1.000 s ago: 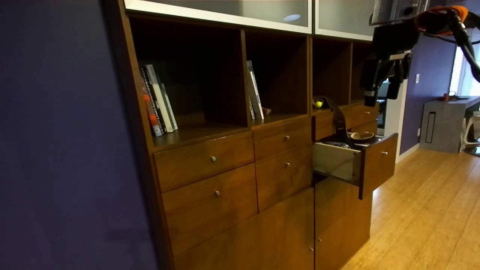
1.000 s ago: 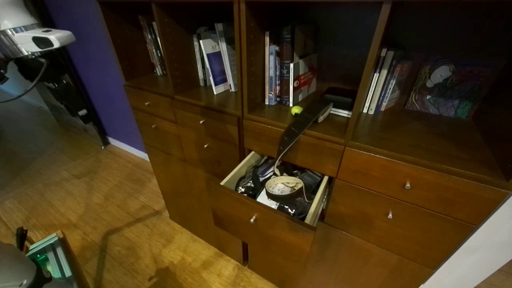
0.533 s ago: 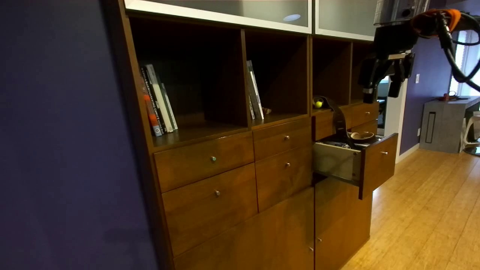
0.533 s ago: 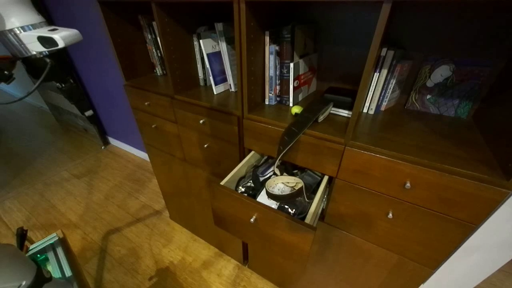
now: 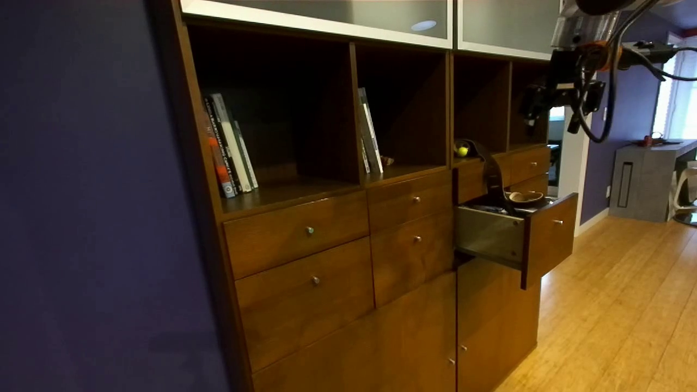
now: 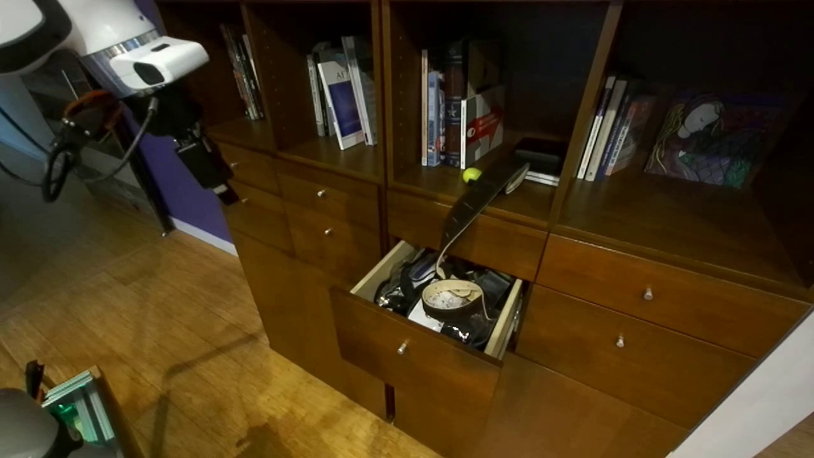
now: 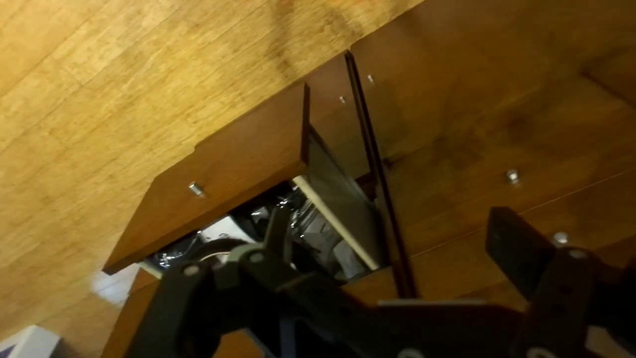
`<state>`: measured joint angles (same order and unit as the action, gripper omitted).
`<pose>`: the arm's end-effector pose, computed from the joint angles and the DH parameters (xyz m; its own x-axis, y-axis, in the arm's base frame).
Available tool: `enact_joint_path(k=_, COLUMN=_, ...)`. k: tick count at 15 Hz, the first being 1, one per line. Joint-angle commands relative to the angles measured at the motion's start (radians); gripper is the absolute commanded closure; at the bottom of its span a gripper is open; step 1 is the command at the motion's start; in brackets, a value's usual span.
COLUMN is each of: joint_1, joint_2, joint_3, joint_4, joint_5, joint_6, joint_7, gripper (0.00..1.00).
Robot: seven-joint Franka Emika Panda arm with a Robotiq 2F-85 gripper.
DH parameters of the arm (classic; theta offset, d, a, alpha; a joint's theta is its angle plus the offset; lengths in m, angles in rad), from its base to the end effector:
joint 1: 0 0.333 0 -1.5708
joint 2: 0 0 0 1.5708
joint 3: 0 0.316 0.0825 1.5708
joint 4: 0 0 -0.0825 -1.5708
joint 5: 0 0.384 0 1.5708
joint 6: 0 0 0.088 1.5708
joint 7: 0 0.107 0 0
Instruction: Place the belt.on the shelf
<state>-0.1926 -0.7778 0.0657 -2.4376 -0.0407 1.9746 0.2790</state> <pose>0.3416 -0.0408 0.5891 0.8701 -0.3757 0.3192 -0.3960 -0.9183 -0.0014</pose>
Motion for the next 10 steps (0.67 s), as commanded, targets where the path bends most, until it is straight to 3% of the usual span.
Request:
enact_joint_path(k=1, joint_1=-0.085, joint_2=0.108, joint_3=-0.035, joint_4=0.067, joint_5=-0.060, joint_6=0.045, joint_7=0.089, gripper=0.00)
enact_joint_path(k=6, joint_1=-0.176, joint_2=0.216, joint_3=-0.066, joint_4=0.070, joint_5=-0.132, joint_6=0.137, joint_7=0.190, gripper=0.00)
enact_joint_path(k=10, joint_1=-0.241, joint_2=0.285, joint_3=-0.055, joint_4=0.042, joint_5=-0.285, joint_6=0.253, joint_7=0.286, gripper=0.00)
